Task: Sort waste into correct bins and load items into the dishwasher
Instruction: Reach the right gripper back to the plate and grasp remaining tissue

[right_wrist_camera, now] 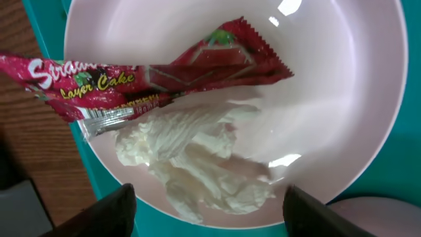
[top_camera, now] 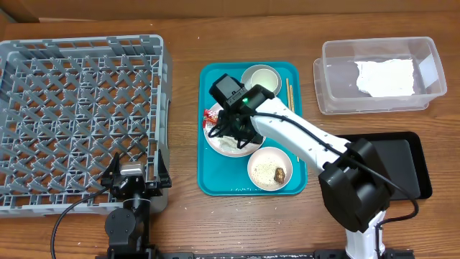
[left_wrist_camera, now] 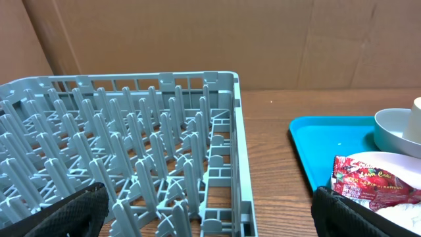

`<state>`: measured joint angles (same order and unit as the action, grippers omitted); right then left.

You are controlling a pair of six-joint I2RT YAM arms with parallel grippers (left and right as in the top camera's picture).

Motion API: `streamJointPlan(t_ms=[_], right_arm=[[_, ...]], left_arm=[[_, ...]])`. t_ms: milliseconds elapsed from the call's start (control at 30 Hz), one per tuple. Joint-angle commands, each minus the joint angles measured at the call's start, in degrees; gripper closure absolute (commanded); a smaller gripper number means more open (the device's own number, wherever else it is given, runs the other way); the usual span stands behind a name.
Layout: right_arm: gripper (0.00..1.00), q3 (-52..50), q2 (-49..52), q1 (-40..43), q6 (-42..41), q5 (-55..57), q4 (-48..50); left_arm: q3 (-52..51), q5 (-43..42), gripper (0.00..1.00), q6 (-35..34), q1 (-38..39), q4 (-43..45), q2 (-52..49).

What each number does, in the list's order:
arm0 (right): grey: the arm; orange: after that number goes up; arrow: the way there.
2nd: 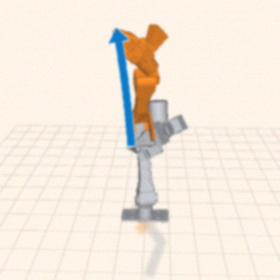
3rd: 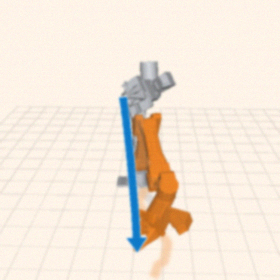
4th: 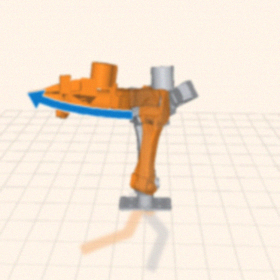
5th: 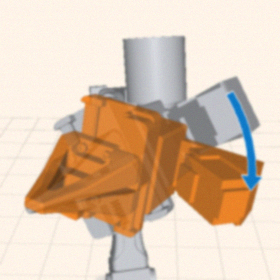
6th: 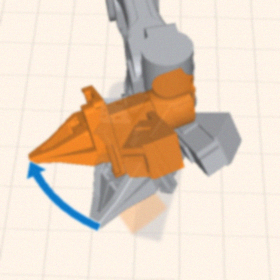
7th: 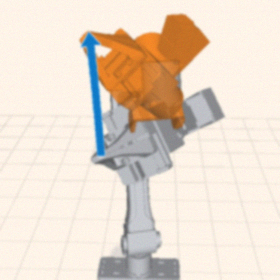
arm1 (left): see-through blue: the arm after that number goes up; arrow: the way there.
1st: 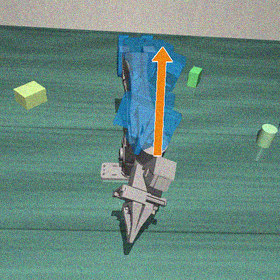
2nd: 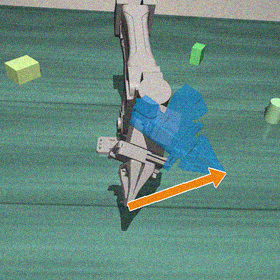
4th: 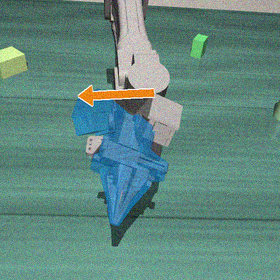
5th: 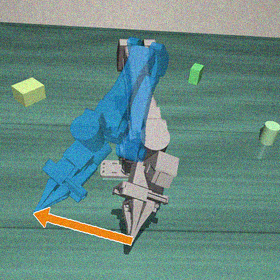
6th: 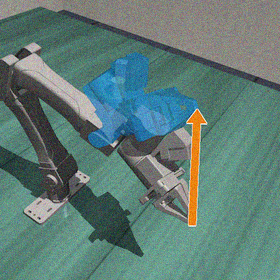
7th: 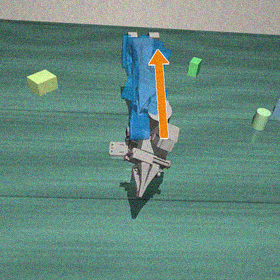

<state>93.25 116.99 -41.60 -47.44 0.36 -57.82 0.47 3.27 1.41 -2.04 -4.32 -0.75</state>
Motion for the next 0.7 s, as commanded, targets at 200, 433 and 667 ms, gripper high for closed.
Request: streamJointPlan(t_ms=[200,433,667], right_arm=[[0.37,-0.02,3.98,-4.42,-2.56,0.79,0.44],[0.41,-1.29,4.26,-4.52,-2.47,1.95,1.86],[0.96,-2.71,4.2,-4.39,-2.51,2.1,3.34]], left_arm=[[-0.17,-0.11,0.0,-0.76,-0.52,0.09,0.48],[-0.17,-0.11,0.0,-0.76,-0.52,0.09,0.48],[-0.17,-0.11,0.0,-0.76,-0.52,0.09,0.48]])
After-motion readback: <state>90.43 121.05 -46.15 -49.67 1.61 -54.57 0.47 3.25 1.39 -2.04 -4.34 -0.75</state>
